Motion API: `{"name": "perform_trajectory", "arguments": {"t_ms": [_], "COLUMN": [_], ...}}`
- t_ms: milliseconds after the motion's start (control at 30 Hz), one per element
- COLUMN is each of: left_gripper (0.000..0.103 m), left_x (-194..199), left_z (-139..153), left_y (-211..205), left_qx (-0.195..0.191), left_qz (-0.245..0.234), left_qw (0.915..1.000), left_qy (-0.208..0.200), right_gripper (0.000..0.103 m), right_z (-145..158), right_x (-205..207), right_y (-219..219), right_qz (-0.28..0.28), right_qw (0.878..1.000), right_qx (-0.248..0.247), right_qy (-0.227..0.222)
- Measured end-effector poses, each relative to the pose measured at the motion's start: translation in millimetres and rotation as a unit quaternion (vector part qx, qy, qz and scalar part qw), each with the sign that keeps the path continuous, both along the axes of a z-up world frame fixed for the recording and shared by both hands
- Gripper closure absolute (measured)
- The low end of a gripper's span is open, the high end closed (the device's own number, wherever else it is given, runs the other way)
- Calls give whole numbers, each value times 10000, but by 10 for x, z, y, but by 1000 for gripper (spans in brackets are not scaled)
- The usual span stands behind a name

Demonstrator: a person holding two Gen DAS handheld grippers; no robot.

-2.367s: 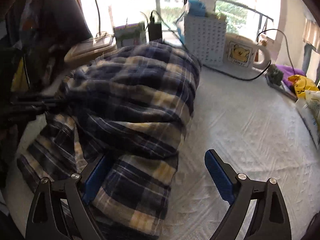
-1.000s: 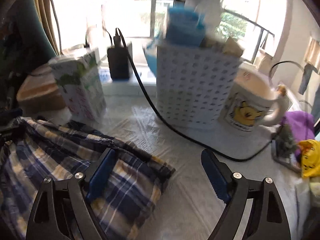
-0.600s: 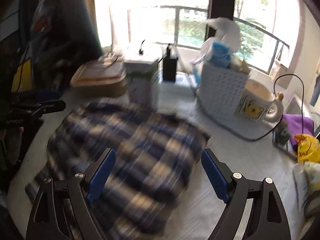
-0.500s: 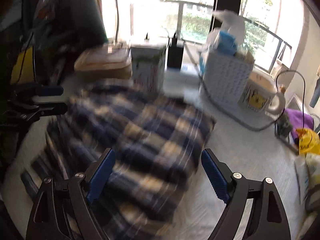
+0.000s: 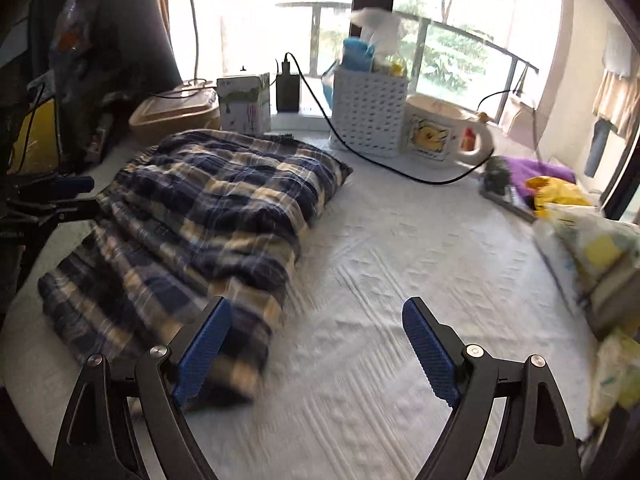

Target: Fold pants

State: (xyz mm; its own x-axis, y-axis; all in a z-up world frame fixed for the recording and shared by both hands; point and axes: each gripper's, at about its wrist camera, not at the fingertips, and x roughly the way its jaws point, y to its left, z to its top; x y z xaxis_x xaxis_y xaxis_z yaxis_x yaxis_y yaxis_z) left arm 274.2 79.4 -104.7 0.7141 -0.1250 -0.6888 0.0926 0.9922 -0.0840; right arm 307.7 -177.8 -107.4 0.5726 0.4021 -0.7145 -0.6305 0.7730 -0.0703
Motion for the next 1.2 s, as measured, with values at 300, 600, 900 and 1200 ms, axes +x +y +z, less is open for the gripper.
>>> {"name": "perform_trajectory", "arguments": {"t_ms": [300, 600, 900, 1200], "left_gripper": [32, 32, 32, 32], "left_x": [-179, -167, -324, -466], "left_z": [-237, -513, -520, -301], "left_y": [-600, -837, -764, -508], "left_qx": [-77, 132, 141, -147], "left_qz": [-683, -899, -907, -572], "left_qw": [9970, 9934, 9934, 9969], "left_qy": [347, 699, 693, 526], "right_gripper": [41, 91, 93, 93], "right_z": [-225, -389, -396, -86], "right_x": [-270, -216, -346, -626], "right_y": [72, 164, -50, 29], "right_qz": [425, 259, -24, 262], "right_qw": [9987, 9984, 9983, 9974], "right_qx": [-79, 77, -41, 460], "right_qy": [256, 506, 575, 482]}}
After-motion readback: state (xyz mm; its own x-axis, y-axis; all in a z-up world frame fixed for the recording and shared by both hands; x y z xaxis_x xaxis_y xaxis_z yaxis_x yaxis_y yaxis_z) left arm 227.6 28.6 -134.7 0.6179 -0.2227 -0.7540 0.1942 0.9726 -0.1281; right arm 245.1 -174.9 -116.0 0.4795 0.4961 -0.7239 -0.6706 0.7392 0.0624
